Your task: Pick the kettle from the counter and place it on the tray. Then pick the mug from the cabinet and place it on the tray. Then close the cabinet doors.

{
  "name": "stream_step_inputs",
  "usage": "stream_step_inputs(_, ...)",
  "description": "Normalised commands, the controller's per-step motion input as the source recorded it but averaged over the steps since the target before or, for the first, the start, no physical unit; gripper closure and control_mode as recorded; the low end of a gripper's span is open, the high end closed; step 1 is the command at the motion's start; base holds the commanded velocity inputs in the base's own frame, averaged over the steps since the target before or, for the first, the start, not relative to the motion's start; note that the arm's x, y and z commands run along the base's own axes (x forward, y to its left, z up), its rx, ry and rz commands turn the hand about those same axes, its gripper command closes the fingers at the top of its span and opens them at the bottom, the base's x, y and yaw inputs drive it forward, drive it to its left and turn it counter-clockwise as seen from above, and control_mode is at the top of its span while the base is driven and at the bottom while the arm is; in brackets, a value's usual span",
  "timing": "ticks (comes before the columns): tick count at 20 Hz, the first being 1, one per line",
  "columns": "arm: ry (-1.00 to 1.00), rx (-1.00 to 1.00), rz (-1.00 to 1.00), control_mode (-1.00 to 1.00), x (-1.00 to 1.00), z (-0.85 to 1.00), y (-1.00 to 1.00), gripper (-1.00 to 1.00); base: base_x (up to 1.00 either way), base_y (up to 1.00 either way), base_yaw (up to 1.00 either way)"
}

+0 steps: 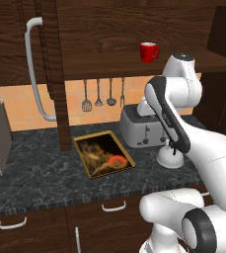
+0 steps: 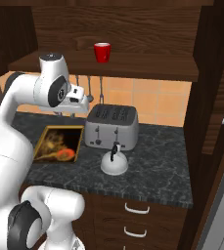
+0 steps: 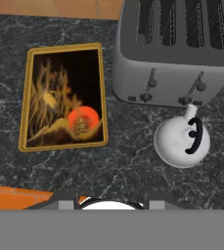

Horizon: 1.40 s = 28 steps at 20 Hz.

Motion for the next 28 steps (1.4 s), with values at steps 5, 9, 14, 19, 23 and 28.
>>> stream_step_inputs(5, 0.0, 0.02, -0.02, -1.0, -0.21, -0.36, -0.58, -1.0, 0.0, 0.0, 0.0)
stream_step_inputs(9, 0.0, 0.09, -0.05, -1.0, -0.25, -0.75, -1.0, -1.0, 0.0, 0.0, 0.0)
stream_step_inputs(14, 0.02, 0.01, 0.0, -1.0, 0.13, -0.62, -0.82, -1.0, 0.0, 0.0, 0.0)
stream_step_inputs(19, 0.14, 0.05, 0.0, -1.0, 0.53, -0.51, -0.61, -1.0, 0.0, 0.0, 0.0)
stream_step_inputs(23, 0.12, 0.06, 0.0, -1.0, 0.51, -0.25, 0.0, -1.0, 0.0, 0.0, 0.0)
stream_step_inputs(28, 0.11, 0.03, 0.0, -1.0, 0.39, -0.23, 0.0, -1.0, 0.0, 0.0, 0.0)
